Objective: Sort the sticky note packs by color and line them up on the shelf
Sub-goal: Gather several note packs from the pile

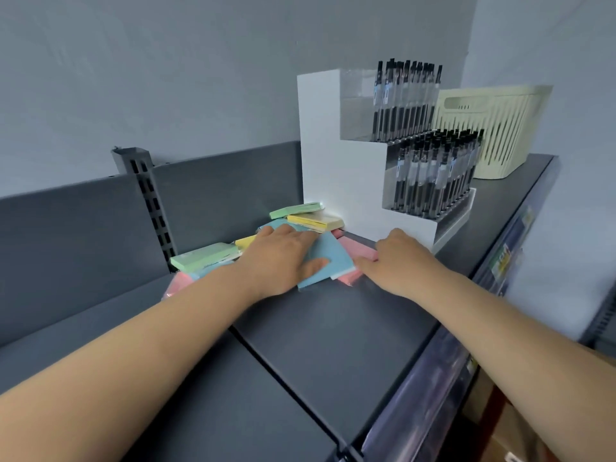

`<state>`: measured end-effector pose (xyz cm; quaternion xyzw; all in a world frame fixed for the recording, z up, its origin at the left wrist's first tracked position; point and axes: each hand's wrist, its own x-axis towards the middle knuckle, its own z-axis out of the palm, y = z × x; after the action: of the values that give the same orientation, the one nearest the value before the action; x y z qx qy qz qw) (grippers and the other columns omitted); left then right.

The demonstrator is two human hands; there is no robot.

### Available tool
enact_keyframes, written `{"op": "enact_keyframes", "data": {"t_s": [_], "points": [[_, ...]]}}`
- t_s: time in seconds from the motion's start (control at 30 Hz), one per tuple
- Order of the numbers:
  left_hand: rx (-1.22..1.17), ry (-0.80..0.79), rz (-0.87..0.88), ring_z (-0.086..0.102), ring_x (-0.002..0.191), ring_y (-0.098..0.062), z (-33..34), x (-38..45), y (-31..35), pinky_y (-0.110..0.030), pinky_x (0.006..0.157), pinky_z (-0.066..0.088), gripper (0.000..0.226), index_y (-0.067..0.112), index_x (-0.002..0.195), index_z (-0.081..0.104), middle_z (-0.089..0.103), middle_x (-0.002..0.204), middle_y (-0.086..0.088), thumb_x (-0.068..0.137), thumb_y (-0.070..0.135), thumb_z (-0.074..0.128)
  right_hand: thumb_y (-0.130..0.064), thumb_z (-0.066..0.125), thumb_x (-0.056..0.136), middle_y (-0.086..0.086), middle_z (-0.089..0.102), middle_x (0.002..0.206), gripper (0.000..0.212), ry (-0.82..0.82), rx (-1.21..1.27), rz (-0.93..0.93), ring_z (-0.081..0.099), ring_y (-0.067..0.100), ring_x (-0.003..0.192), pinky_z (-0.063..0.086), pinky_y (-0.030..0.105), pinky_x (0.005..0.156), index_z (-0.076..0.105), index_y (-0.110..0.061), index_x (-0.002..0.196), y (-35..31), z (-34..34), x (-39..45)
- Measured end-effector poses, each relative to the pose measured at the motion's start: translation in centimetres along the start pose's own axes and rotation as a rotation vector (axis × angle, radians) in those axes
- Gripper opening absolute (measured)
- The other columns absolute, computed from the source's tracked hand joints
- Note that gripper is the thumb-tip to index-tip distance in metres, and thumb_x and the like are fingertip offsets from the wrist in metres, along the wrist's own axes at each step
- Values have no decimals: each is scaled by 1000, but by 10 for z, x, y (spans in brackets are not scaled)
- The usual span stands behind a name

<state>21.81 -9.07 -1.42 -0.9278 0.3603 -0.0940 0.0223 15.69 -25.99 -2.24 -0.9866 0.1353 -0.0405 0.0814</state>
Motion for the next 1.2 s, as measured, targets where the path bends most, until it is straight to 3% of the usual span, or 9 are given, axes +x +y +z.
{"op": "enact_keyframes", "data": {"t_s": [0.23, 0.33, 0.43, 0.5, 0.6, 0.67, 0.83, 1.0, 1.2], "points": [[-309, 88, -56, 44, 116, -14, 1, 1, 0, -31, 100, 27, 61, 24, 137, 38, 51, 125, 5, 85, 49, 58, -42, 55, 84, 7, 47, 99, 35, 72, 146, -14, 50, 26, 94, 39, 32, 73, 56, -8, 93, 6, 1, 8], [-568, 131, -120, 44, 99, -10, -1, 0, 2, -26, 94, 35, 76, 24, 138, 36, 47, 114, 7, 74, 41, 74, -34, 64, 81, 6, 56, 100, 33, 100, 356, -24, 54, 25, 93, 39, 33, 67, 53, -8, 99, 7, 1, 6], [-621, 149, -124, 43, 94, -8, -5, -4, 4, -21, 83, 34, 84, 26, 139, 36, 44, 108, 10, 68, 38, 79, -21, 68, 80, 1, 54, 103, 34, 177, 602, -78, 51, 19, 92, 36, 21, 61, 51, -12, 108, 7, -2, -2], [-626, 165, -123, 42, 90, -6, -9, -7, 6, -18, 81, 33, 80, 25, 135, 42, 42, 105, 12, 67, 38, 81, -13, 68, 80, -1, 54, 103, 32, 226, 745, -104, 51, 18, 90, 38, 21, 61, 51, -16, 107, 5, -2, -7], [-679, 205, -158, 44, 86, -6, -12, -11, 8, -17, 73, 35, 71, 21, 125, 50, 44, 102, 11, 63, 36, 83, -8, 67, 78, 4, 62, 106, 27, 255, 936, -116, 61, 27, 94, 52, 40, 80, 54, -23, 96, 2, 1, -15], [-755, 229, -181, 45, 81, -3, -14, -15, 8, -15, 63, 36, 64, 21, 115, 52, 45, 101, 9, 62, 32, 85, -3, 65, 80, 11, 66, 104, 25, 240, 1076, -104, 65, 31, 90, 54, 47, 82, 56, -22, 95, -1, 1, -25], [-896, 279, -194, 49, 80, -5, -18, -38, 6, -14, 60, 37, 56, 20, 96, 45, 50, 100, 9, 59, 25, 87, 2, 62, 83, 6, 71, 94, 25, 281, 1219, -136, 66, 27, 83, 54, 38, 75, 57, -17, 98, -12, -3, -55], [-926, 269, -230, 49, 68, -2, -30, -69, 1, -9, 52, 42, 58, 19, 104, 44, 52, 87, 7, 63, 21, 85, 3, 63, 83, 1, 71, 87, 31, 336, 1260, -180, 65, 26, 82, 52, 42, 78, 57, -27, 89, -27, -7, -81], [-954, 242, -303, 57, 69, -14, -49, -118, -14, -25, 55, 46, 37, 17, 91, 54, 63, 90, -1, 67, 15, 82, 1, 66, 81, -1, 70, 91, 32, 289, 1287, -250, 65, 22, 85, 52, 40, 79, 57, -29, 88, -48, -11, -110]]}}
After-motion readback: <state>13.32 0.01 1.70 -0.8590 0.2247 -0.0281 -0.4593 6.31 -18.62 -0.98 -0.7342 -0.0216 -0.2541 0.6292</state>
